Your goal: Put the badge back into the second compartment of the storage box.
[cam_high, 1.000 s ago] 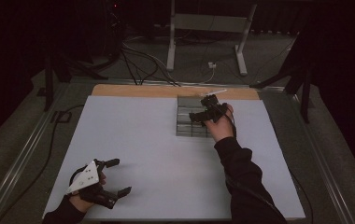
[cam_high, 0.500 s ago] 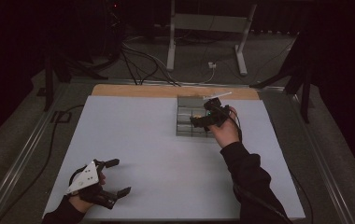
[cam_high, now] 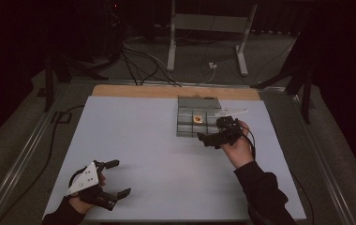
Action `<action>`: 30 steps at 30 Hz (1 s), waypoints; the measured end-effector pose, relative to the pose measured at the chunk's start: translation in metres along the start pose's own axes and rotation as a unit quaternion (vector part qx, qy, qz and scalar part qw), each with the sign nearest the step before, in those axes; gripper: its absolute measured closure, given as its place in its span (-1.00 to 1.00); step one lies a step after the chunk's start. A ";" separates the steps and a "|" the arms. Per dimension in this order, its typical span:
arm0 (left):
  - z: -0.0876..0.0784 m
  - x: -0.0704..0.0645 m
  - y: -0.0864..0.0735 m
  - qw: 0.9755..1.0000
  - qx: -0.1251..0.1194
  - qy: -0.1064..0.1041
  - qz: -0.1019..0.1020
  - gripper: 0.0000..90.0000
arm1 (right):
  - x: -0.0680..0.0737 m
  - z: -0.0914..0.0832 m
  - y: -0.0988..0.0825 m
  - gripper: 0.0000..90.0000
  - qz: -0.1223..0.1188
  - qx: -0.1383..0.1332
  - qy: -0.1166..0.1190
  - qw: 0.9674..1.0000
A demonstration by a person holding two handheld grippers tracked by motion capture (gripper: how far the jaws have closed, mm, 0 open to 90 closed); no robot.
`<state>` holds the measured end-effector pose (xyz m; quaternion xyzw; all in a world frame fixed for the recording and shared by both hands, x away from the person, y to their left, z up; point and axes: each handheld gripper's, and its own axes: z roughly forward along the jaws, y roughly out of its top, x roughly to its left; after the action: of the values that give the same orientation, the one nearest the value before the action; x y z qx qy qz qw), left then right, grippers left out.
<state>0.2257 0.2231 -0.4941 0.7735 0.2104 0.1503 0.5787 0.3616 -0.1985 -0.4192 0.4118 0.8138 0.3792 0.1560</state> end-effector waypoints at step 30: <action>0.001 0.000 -0.001 1.000 0.004 -0.002 0.002 -0.99 | -0.004 -0.047 -0.146 -1.00 0.023 -0.024 -0.007 0.999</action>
<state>0.2256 0.2224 -0.4949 0.7768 0.2080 0.1492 0.5754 0.2568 -0.2787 -0.4967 0.4292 0.7937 0.3992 0.1628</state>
